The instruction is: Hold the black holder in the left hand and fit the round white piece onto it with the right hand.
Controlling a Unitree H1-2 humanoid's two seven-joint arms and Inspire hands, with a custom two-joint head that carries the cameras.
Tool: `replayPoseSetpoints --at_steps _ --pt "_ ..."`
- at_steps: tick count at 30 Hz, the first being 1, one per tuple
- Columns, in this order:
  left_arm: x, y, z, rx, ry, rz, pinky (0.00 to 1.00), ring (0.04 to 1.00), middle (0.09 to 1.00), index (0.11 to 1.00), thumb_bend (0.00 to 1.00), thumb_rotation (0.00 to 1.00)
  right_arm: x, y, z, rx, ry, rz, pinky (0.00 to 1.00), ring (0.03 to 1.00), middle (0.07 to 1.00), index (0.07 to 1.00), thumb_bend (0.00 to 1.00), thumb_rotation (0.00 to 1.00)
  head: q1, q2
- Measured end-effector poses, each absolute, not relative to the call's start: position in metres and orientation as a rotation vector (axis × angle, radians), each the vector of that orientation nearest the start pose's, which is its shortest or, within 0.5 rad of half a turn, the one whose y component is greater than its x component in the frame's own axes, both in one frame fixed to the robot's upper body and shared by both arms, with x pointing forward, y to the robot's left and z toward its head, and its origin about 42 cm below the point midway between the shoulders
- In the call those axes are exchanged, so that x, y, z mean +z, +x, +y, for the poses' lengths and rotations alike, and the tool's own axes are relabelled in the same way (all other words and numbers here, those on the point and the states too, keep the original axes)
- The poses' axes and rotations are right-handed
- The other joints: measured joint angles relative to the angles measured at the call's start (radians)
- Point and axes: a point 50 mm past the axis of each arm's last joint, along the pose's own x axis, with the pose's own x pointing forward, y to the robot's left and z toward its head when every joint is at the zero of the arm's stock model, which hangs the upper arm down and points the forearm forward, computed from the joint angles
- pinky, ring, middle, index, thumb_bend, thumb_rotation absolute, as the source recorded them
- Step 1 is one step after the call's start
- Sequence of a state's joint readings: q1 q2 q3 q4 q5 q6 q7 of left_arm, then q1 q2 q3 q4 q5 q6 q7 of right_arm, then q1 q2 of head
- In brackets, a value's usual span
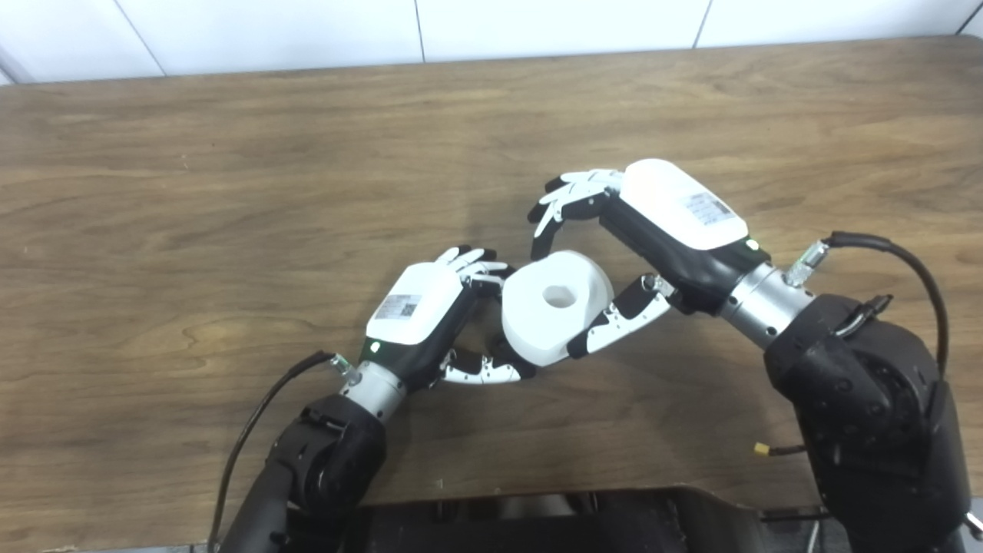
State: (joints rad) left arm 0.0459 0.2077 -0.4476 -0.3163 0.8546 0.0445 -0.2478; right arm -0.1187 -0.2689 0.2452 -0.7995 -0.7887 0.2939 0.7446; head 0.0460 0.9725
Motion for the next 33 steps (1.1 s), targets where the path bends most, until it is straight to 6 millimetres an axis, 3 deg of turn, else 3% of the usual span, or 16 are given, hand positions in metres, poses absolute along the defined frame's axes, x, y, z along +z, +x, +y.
replayPoseSetpoints --at_steps 19,33 --pt "0.14 0.234 0.144 -0.546 1.012 -0.24 0.96 0.917 0.806 0.486 0.52 0.05 0.271 0.232 -0.186 0.524 -1.095 -0.35 0.88 0.871 0.755 0.482 0.53 0.14 0.005 0.005" --pt "0.141 0.234 0.143 -0.546 1.011 -0.241 0.96 0.911 0.805 0.486 0.52 0.05 0.262 0.236 -0.181 0.534 -1.1 -0.344 0.78 0.87 0.756 0.481 0.53 0.14 0.005 0.009"
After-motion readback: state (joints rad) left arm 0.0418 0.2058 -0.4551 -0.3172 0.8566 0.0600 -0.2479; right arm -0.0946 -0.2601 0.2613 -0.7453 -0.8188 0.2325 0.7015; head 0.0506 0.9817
